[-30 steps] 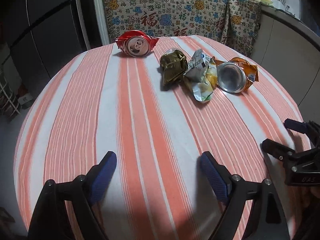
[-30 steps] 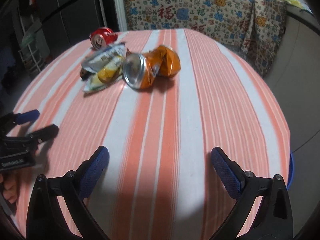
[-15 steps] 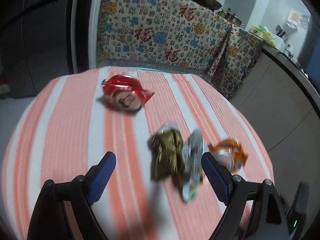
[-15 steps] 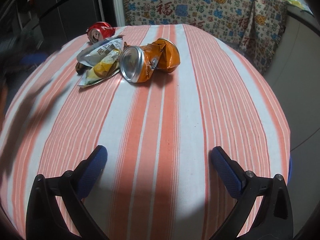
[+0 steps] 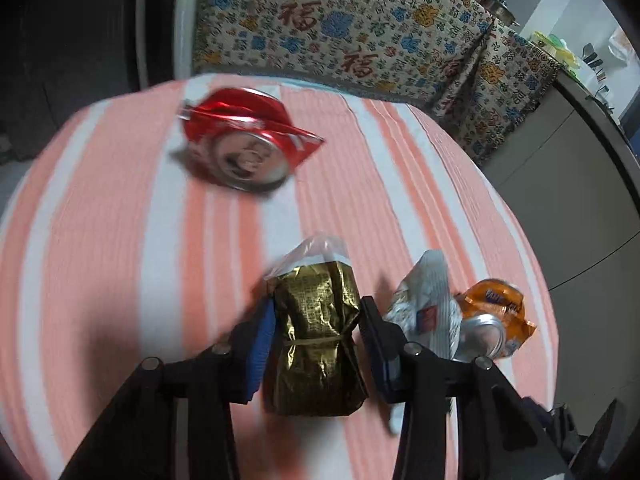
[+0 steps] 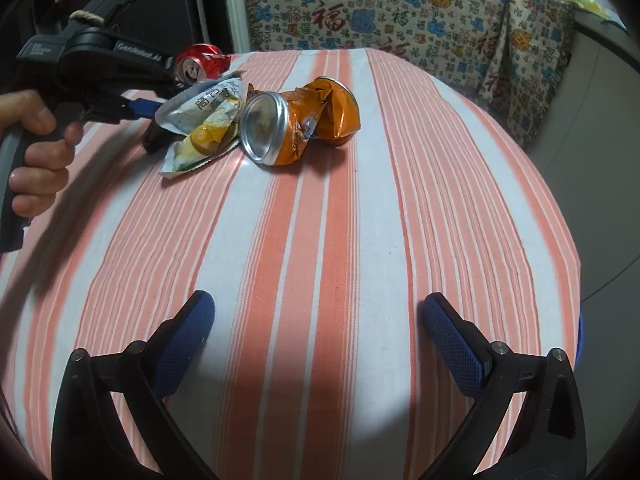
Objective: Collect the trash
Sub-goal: 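Grasp the gold foil wrapper with the left tool and lift it, then grasp the crushed orange can with the right tool while the left tool holds the gold wrapper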
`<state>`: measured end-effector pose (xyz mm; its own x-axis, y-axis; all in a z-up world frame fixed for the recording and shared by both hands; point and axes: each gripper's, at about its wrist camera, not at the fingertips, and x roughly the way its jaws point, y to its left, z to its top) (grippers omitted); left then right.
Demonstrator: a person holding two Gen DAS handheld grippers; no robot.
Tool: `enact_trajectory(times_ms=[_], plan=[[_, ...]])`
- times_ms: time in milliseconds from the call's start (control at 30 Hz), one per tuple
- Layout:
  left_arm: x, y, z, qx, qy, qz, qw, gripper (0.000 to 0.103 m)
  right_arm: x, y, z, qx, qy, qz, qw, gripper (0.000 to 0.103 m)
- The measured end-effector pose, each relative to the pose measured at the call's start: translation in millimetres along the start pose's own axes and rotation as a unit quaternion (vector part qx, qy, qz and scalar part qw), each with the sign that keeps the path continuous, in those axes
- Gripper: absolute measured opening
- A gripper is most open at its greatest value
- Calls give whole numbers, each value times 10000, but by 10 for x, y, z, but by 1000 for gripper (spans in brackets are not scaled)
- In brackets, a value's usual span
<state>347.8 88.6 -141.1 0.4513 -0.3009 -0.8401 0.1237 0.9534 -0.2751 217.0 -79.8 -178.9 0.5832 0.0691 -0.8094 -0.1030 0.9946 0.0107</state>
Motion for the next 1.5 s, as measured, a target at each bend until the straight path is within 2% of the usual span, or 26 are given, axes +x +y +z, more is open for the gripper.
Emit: enact_trajectory(times_ms=[133,233,367,433,567,600,633,733,1500], plan=[[-472,137,-277,381,-260,555,9974,43,0,0,0,0,0,0,10000,103],[-711,162,-670,698,-462,995,9915,44,0,-2,0,3,1,7,10000,103],[-721,148,-1126,673,-670,1175,9885,48,0,-3,0,4,1,9,10000,103],[-662,166,-1231,571,-714,1171,9889,61,0,-3,-1,4,1,9,10000,103],[-493,257,-1291,378,-562,1147,9911,70,0,-4,-1,7,0,14,10000,103],[-476,254,-1304,449,-644,1219,9894,71,0,-3,-1,8,0,14,10000,103],[-461,233,-1311,528,-650,1330,9876,80,0,-3,-1,7,0,13,10000,103],[-443,274,-1323,474,-665,1351,9875,89,0,-4,-2,6,0,12,10000,103],[-449,284,-1346,505,-656,1358,9873,92,-2,-12,-3,11,2,25,10000,103]])
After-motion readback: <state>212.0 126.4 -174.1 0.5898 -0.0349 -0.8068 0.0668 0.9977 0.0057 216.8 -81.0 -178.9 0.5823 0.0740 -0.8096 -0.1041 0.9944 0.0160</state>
